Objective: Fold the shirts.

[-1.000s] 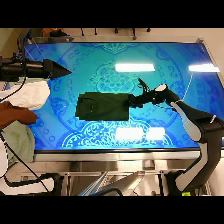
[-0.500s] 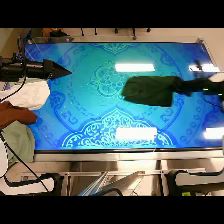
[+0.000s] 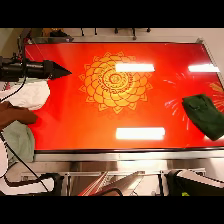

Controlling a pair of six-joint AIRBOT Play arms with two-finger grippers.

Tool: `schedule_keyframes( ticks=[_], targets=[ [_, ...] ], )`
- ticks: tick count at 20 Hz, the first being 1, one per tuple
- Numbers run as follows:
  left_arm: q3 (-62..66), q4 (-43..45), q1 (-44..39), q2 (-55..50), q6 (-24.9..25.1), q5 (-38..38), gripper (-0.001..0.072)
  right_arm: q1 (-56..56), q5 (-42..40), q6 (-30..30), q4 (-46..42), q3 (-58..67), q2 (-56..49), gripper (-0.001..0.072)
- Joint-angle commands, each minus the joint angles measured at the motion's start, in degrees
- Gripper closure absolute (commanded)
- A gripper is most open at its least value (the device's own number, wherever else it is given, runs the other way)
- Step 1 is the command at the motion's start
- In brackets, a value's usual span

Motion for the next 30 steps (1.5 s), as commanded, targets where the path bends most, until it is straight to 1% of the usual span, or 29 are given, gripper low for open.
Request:
schedule_keyframes(
  ticks=[1,4,5,6,7,8,10,11,12,13,14,15,16,17,18,19,21,23,25,27,29,30],
  targets=[
    [0.0,0.0,0.0,0.0,0.5,0.1,0.0691,-5.7,0.3,-0.5,-1.9,-10.3,1.0,0.0693],
    [0.0,0.0,0.0,0.0,0.5,0.1,0.0691,-5.7,-0.1,-0.4,-1.2,-15.1,0.9,0.0692],
    [0.0,0.0,0.0,0.0,0.5,0.1,0.0691,-5.7,0.4,-0.4,-0.7,-15.1,1.0,0.0677],
    [0.0,0.0,0.0,0.0,0.5,0.1,0.0691,-5.8,1.0,-0.4,-0.4,-14.7,1.2,0.0479],
    [0.0,0.0,0.0,0.0,0.5,0.1,0.0691,-5.8,1.3,-0.4,-0.6,-13.7,1.6,0.0230],
    [0.0,-0.1,0.0,0.0,0.5,0.1,0.0691,-5.8,2.1,0.4,-0.7,-11.5,2.1,0.0193],
    [0.0,-0.1,0.0,0.0,0.5,0.2,0.0691,-5.8,4.4,4.5,-1.3,-4.5,3.1,0.0193],
    [0.0,-0.1,0.0,0.0,0.5,0.2,0.0691,-5.8,5.9,7.5,-1.2,0.2,3.5,0.0194],
    [0.0,-0.1,0.0,0.0,0.5,0.2,0.0691,-5.6,7.1,9.6,0.1,4.7,3.6,0.0195],
    [0.0,-0.1,0.0,0.0,0.5,0.2,0.0691,-4.9,7.6,9.8,2.8,8.8,3.6,0.0255],
    [0.1,-0.1,0.0,0.0,0.5,0.5,0.0691,-3.7,7.5,9.8,7.1,12.4,3.6,0.0384],
    [0.2,-0.1,0.1,0.0,0.4,1.2,0.0691,-1.8,6.3,9.8,11.6,15.0,3.8,0.0398],
    [0.2,-0.2,0.1,0.0,0.4,1.8,0.0691,0.5,4.6,9.6,15.9,16.3,4.2,0.0507],
    [0.2,-0.2,0.2,0.0,0.4,2.1,0.0691,3.4,2.8,8.3,19.5,16.5,4.9,0.0674],
    [0.2,-0.1,0.2,0.0,0.4,2.1,0.0691,7.5,1.7,7.4,20.7,16.4,5.5,0.0691],
    [0.2,-0.1,0.2,0.0,0.4,1.9,0.0691,11.9,1.6,6.5,20.1,16.4,6.0,0.0691],
    [-0.1,0.0,-0.4,0.3,0.2,0.7,0.0691,22.7,1.7,6.1,16.9,14.8,7.4,0.0692],
    [-5.2,0.2,-1.6,3.3,0.5,0.7,0.0692,35.2,1.8,6.2,11.8,9.1,10.6,0.0692],
    [-15.1,0.5,-3.0,8.7,1.7,2.1,0.0692,47.1,1.2,8.1,7.6,-0.4,15.7,0.0692],
    [-27.6,0.5,-4.8,15.7,3.8,4.8,0.0692,56.5,-1.6,10.2,5.2,-10.2,21.6,0.0692],
    [-39.1,0.4,-6.8,22.8,3.8,7.2,0.0692,62.9,-6.2,10.8,4.7,-17.7,26.9,0.0692],
    [-44.0,0.4,-7.8,26.2,3.8,8.8,0.0692,64.3,-6.9,10.7,4.7,-19.5,28.2,0.0692]
  ],
)
